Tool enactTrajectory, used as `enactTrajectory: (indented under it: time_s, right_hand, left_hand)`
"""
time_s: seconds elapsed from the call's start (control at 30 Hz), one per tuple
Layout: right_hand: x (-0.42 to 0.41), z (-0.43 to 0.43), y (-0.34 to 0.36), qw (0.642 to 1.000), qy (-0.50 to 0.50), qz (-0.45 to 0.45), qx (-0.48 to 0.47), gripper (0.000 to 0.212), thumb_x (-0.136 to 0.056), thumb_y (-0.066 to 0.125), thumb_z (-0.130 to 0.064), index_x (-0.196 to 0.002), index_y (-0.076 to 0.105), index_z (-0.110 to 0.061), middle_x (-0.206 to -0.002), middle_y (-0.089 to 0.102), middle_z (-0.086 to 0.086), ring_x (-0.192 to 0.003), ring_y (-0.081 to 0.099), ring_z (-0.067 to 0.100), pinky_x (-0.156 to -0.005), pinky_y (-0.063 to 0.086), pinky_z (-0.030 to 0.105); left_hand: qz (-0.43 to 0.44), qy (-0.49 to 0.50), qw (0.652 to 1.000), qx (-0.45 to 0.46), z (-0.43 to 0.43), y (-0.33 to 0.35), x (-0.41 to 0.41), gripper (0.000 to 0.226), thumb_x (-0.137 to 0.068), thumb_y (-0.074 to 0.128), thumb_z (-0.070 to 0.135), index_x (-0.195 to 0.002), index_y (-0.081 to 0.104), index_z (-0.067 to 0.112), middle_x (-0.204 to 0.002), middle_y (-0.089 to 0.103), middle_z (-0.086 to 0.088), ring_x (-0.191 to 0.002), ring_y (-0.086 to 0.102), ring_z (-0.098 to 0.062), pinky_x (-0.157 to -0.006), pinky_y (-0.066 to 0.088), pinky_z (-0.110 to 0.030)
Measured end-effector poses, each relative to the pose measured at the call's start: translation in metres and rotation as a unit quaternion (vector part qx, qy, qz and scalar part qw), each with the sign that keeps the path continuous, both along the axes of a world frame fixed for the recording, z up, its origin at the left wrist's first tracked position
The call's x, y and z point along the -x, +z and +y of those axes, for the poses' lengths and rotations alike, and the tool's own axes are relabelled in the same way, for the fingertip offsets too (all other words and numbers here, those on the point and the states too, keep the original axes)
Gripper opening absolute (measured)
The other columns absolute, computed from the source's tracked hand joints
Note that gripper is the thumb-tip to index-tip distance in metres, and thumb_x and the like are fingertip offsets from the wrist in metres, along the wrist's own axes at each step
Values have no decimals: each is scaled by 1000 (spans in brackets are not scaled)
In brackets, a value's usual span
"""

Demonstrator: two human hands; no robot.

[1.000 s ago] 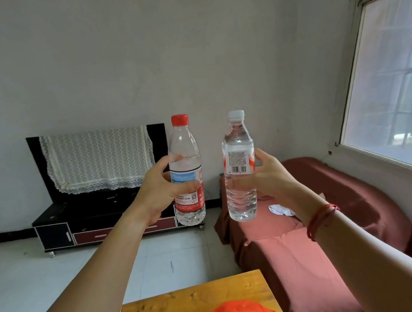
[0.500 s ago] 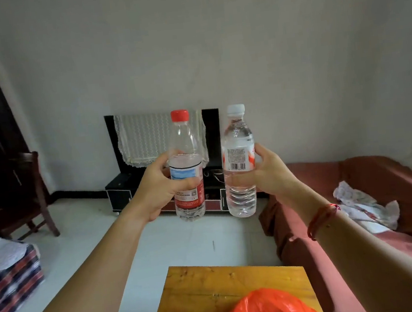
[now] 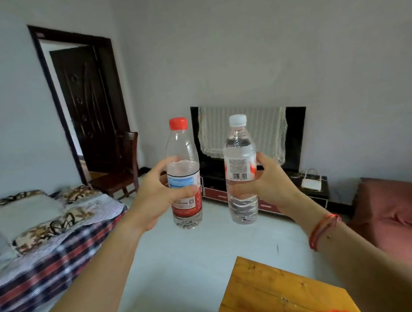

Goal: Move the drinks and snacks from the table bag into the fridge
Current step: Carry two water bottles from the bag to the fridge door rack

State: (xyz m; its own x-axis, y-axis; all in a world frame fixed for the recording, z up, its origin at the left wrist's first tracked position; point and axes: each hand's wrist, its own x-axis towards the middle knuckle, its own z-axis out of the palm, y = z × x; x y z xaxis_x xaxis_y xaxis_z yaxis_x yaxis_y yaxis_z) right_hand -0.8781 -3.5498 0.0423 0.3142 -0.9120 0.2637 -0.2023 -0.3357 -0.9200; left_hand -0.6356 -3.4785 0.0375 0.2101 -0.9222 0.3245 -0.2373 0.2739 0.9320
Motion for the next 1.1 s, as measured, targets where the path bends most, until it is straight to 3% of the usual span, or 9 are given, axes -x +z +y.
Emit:
enactTrajectory:
  time_s: [0.1, 0.23, 0.43, 0.57, 0.67, 0.77, 0.87, 0.97, 1.1]
  right_hand:
    - [-52, 8, -2, 999, 37, 3, -1, 63, -59, 94, -4, -109, 62, -24, -97, 78, -4, -87, 75, 12, -84, 60, 35]
    - [-119, 18, -7, 996, 89, 0, -5, 68, -57, 95, -7, -115, 62, -21, -101, 77, 0, -92, 75, 16, -91, 59, 44]
    - [-212, 38, -14, 984, 177, 2, -11, 74, -57, 97, -11, -120, 59, -24, -107, 75, -3, -100, 73, 18, -96, 57, 47]
    - [-265, 54, -19, 968, 250, -2, -21, 74, -60, 96, -14, -121, 58, -27, -107, 75, -8, -98, 73, 11, -92, 58, 38]
    - [-299, 68, -22, 950, 309, -11, -33, 72, -61, 96, -14, -121, 59, -27, -104, 75, -9, -92, 73, 5, -85, 59, 28]
    - [-330, 81, -26, 928, 370, -19, -34, 74, -59, 98, -16, -122, 60, -25, -104, 77, -6, -94, 74, 9, -88, 59, 33]
    - [-357, 95, -25, 901, 433, -13, -29, 73, -60, 97, -16, -122, 60, -26, -105, 78, -5, -96, 75, 11, -91, 58, 35]
    - [-378, 115, -21, 870, 493, 2, -22, 71, -60, 97, -17, -119, 59, -32, -104, 78, -3, -96, 75, 12, -92, 57, 37]
    - [-398, 154, -18, 828, 560, 7, -20, 67, -63, 95, -15, -116, 57, -32, -101, 77, -6, -91, 74, 6, -81, 56, 27]
  left_hand:
    - [-6, 35, 999, 2, 26, 1, -46, 69, -66, 86, 3, -123, 59, 31, -109, 70, 6, -102, 67, -12, -84, 57, -34]
    - [-4, 72, 997, 1, 63, 2, -97, 67, -67, 85, 0, -122, 60, 30, -100, 73, 10, -94, 69, -6, -81, 57, -31]
    - [9, 166, 986, -12, 120, -5, -160, 66, -65, 86, 2, -113, 62, 41, -104, 74, 5, -98, 70, -15, -86, 57, -38]
    - [23, 231, 972, -17, 160, -8, -189, 69, -65, 85, -2, -114, 61, 39, -102, 75, 3, -96, 72, -20, -86, 57, -42]
    - [26, 282, 959, -21, 192, -11, -202, 70, -65, 85, -3, -118, 60, 36, -104, 75, 4, -98, 71, -18, -83, 57, -38]
    - [30, 341, 939, -25, 223, -13, -205, 66, -66, 83, -4, -114, 60, 36, -99, 75, 7, -92, 72, -15, -73, 58, -27]
    - [29, 401, 915, -25, 252, -10, -202, 69, -67, 83, -4, -120, 59, 32, -103, 75, 3, -93, 72, -17, -79, 59, -35]
    - [29, 462, 886, -16, 279, -8, -195, 71, -66, 83, -5, -121, 59, 31, -100, 76, 1, -90, 73, -18, -76, 58, -33]
    - [43, 529, 848, -7, 323, -7, -181, 69, -65, 83, -7, -118, 60, 31, -99, 76, -2, -90, 73, -21, -78, 57, -37]
